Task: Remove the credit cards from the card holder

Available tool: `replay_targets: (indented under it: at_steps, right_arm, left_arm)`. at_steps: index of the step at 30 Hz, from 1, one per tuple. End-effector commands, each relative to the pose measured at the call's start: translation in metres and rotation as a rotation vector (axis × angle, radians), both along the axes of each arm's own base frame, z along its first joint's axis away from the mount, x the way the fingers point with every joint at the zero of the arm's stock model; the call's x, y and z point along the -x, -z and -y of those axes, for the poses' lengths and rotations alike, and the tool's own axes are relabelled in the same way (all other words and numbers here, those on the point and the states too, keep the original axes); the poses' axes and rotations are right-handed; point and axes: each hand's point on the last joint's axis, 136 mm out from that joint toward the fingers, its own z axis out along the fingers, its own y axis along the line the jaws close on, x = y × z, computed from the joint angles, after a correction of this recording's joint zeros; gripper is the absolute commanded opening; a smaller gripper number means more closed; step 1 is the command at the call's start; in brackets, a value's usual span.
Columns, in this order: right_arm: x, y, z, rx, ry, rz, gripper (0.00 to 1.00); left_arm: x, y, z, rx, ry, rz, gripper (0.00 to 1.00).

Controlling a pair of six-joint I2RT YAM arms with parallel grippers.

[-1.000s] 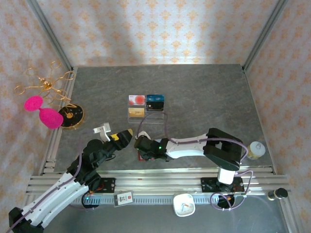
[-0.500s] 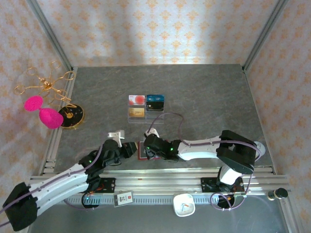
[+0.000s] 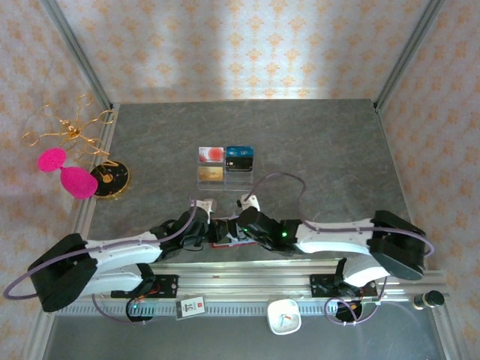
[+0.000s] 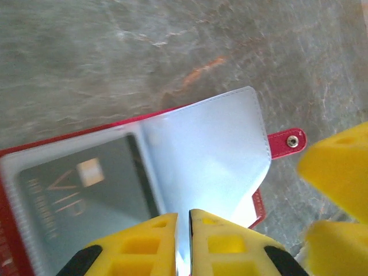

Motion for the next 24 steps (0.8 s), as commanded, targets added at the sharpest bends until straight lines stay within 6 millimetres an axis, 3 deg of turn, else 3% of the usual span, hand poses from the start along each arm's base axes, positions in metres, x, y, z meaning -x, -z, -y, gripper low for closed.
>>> replay_targets:
  at_steps: [1, 7, 9, 12, 15, 18, 21, 24]
  right_arm:
    - [-0.013, -0.017, 0.032, -0.014, 0.149, 0.067, 0.41]
    - [-0.013, -0.031, 0.064, -0.069, 0.239, 0.091, 0.4]
    - [-0.012, -0.032, 0.067, -0.071, 0.245, 0.087, 0.4]
    - [-0.011, -0.035, 0.064, -0.084, 0.221, 0.08, 0.4]
    - [-0.005, -0.042, 0.04, -0.155, 0.088, 0.041, 0.39]
    - [0.001, -0.047, 0.01, -0.215, -0.06, -0.041, 0.35]
    - [0.006, -0.028, -0.018, -0.183, -0.176, -0.134, 0.29]
    - [0.009, -0.009, -0.035, -0.155, -0.231, -0.215, 0.28]
  left_arm:
    - [-0.001, -0.011, 0.028, 0.032, 0.096, 0.027, 0.15]
    - [-0.001, -0.007, 0.057, 0.012, 0.17, 0.002, 0.19]
    - [-0.005, -0.014, 0.053, 0.021, 0.136, 0.02, 0.19]
    - [-0.015, -0.038, 0.033, 0.037, 0.035, 0.092, 0.27]
    - [-0.021, -0.048, 0.0, 0.041, -0.066, 0.127, 0.3]
    - [-0.02, -0.033, -0.031, 0.024, -0.126, 0.09, 0.23]
    - [-0.013, -0.02, -0.042, 0.022, -0.134, 0.07, 0.18]
    - [-0.01, -0.011, -0.041, 0.029, -0.121, 0.055, 0.15]
